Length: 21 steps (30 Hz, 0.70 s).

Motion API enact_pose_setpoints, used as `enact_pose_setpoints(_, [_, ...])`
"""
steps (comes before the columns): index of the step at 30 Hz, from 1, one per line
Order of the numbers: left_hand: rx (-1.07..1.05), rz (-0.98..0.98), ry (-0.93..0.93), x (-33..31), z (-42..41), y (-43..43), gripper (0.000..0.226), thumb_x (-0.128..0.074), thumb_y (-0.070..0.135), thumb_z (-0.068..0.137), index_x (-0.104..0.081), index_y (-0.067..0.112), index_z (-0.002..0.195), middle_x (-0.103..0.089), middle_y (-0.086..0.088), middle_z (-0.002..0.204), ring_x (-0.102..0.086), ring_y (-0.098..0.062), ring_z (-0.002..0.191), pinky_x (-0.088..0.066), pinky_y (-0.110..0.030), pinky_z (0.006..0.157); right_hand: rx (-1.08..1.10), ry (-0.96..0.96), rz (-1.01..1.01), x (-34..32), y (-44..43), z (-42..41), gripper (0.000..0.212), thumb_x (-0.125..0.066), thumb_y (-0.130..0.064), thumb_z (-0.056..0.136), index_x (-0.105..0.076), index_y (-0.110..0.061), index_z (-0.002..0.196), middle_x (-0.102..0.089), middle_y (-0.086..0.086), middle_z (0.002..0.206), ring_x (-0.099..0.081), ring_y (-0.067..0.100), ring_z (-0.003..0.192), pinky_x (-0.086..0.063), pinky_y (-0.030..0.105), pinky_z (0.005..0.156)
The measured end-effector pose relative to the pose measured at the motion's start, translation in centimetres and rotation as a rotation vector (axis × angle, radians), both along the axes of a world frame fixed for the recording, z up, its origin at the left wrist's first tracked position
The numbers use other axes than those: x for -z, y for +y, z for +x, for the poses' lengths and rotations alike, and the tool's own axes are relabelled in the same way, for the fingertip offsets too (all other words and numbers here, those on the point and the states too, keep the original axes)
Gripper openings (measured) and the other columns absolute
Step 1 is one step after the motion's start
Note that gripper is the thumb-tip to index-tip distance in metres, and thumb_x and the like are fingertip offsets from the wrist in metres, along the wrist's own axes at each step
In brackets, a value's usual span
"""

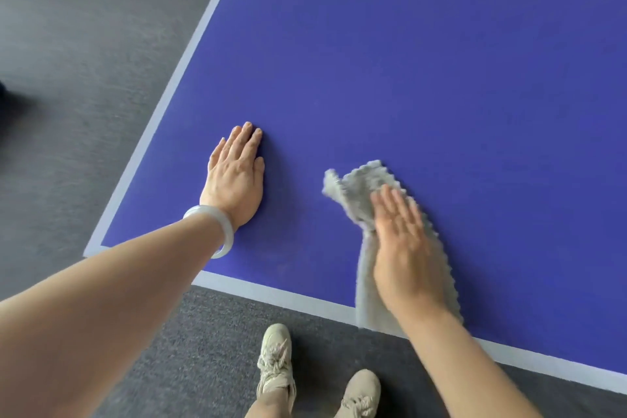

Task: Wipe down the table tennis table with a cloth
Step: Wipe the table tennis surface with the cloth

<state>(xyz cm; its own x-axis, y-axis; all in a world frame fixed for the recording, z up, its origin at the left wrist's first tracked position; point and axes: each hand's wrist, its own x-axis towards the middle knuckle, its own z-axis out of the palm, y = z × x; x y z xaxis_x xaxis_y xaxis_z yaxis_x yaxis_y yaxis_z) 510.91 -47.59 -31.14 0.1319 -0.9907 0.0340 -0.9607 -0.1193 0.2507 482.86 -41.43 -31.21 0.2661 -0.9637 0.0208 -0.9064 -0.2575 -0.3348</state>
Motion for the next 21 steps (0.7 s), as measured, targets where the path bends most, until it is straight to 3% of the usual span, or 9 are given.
enact_pose_setpoints(4, [0.012,-0.005,0.004,0.2,0.1,-0.1,0.052,-0.027,0.024,0.105,-0.022,0.015,0.156,-0.014,-0.002,0.164,-0.006,-0.018,0.152,0.002,-0.032,0.123,0.559,0.066,0.037,-0.8,-5.4,-8.5,0.051,-0.035,-0.003,0.101,-0.031,-0.007,0.151,-0.028,0.015,0.161,-0.024,0.031,0.149,-0.023,0.050,0.121])
enact_pose_setpoints(7, [0.019,-0.012,0.015,0.5,0.2,-0.2,0.053,-0.026,0.026,0.104,-0.021,0.015,0.156,-0.012,-0.002,0.164,-0.005,-0.018,0.152,0.002,-0.034,0.123,0.699,0.021,-0.009,-0.8,-4.2,-4.3,0.048,-0.038,-0.001,0.100,-0.032,0.002,0.148,-0.032,0.025,0.156,-0.028,0.038,0.146,-0.024,0.052,0.120])
enact_pose_setpoints(10, [0.029,-0.020,0.032,0.6,0.3,-0.2,0.053,-0.027,0.025,0.104,-0.019,0.014,0.156,-0.011,-0.003,0.164,-0.003,-0.019,0.152,0.004,-0.034,0.123,0.456,0.022,-0.070,-0.6,0.2,6.5,0.046,-0.037,0.005,0.098,-0.039,0.011,0.144,-0.038,0.029,0.151,-0.034,0.042,0.143,-0.026,0.053,0.119])
enact_pose_setpoints(13, [0.052,-0.004,0.053,0.4,0.8,0.0,0.054,-0.026,0.026,0.106,-0.014,0.014,0.156,-0.005,-0.002,0.165,0.003,-0.018,0.152,0.008,-0.032,0.122,0.185,-0.004,-0.056,-0.4,2.7,15.9,0.055,-0.023,-0.006,0.095,-0.041,0.007,0.145,-0.037,0.024,0.153,-0.034,0.037,0.144,-0.029,0.050,0.119])
enact_pose_setpoints(15, [0.075,0.010,0.153,0.0,1.1,-0.2,0.051,-0.028,0.022,0.106,-0.020,0.014,0.156,-0.007,-0.001,0.165,0.002,-0.018,0.152,0.007,-0.030,0.121,0.128,-0.012,-0.018,-0.4,2.2,17.6,0.056,-0.022,-0.007,0.095,-0.038,0.003,0.148,-0.036,0.020,0.155,-0.032,0.031,0.146,-0.027,0.046,0.121])
enact_pose_setpoints(18, [0.231,0.006,0.256,-1.3,4.5,-0.5,0.048,-0.035,0.009,0.101,-0.039,0.014,0.149,-0.022,-0.003,0.162,-0.011,-0.020,0.151,-0.001,-0.029,0.120,0.091,-0.028,-0.015,0.1,1.1,16.4,0.053,-0.044,0.003,0.097,-0.039,-0.001,0.149,-0.035,0.012,0.157,-0.027,0.023,0.148,-0.013,0.037,0.123])
enact_pose_setpoints(21, [0.326,-0.025,0.030,-1.3,11.1,-0.6,0.049,-0.039,0.014,0.101,-0.036,0.014,0.150,-0.020,-0.005,0.162,-0.011,-0.023,0.151,-0.002,-0.035,0.123,0.105,-0.036,0.013,-0.1,-1.4,15.1,0.052,-0.041,-0.002,0.102,-0.033,-0.008,0.153,-0.022,0.000,0.161,-0.011,0.010,0.150,0.001,0.025,0.124])
